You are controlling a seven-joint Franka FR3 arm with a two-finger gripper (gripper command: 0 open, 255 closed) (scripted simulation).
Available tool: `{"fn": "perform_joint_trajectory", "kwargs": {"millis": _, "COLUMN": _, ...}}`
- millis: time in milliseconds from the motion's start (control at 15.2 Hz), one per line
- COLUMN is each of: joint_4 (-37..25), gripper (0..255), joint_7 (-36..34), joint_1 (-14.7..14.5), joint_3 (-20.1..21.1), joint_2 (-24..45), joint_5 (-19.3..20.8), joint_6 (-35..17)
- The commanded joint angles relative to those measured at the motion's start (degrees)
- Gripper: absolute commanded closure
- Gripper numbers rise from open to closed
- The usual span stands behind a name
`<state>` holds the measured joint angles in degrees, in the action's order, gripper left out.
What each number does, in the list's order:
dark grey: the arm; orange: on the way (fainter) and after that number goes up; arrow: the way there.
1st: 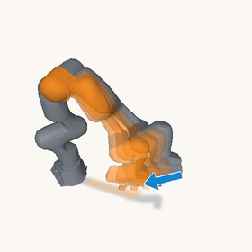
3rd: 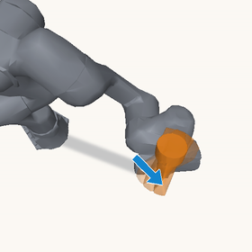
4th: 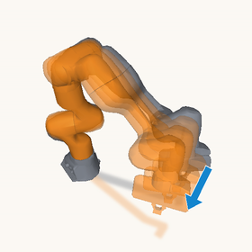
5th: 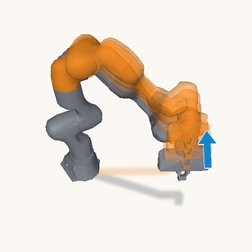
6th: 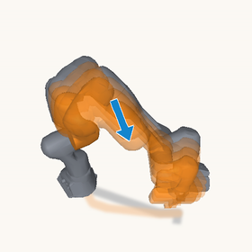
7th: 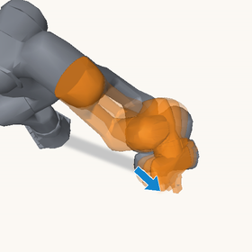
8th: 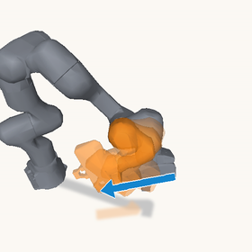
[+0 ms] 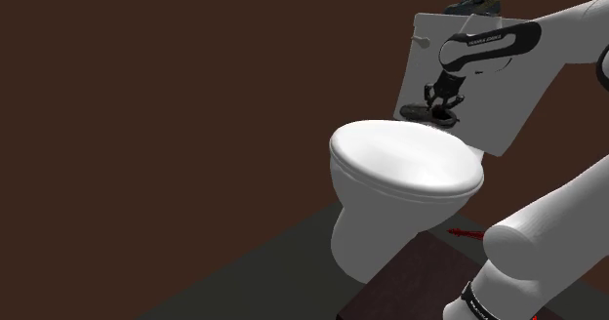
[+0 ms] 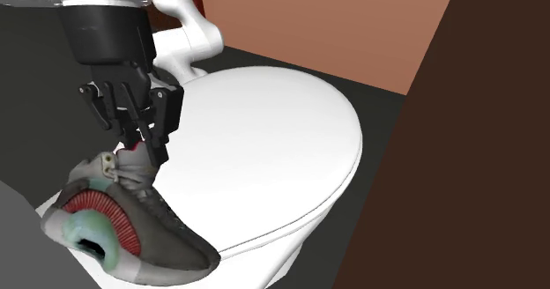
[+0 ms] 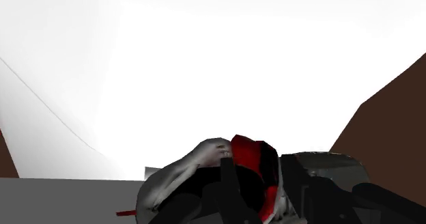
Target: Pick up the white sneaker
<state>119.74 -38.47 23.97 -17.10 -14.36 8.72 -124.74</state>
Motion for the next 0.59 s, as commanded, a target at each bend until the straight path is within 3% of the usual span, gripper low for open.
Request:
{"fn": "perform_joint_trajectory", "kwargs": {"millis": 0, "joint_4": -1.77, "gripper": 255, "joint_7": 0.05, "joint_1": -0.1, "joint_3": 0.17, "joint_2": -0.15, "joint_5": -0.09, "joint_6": 1.85}}
{"fn": "perform_joint_trajectory", "kwargs": {"millis": 528, "joint_4": -6.53, "gripper": 255, "joint_7": 0.44, "joint_1": -0.27, "joint_3": 0.38, "joint_2": -0.13, "joint_5": -0.42, "joint_6": 6.57}}
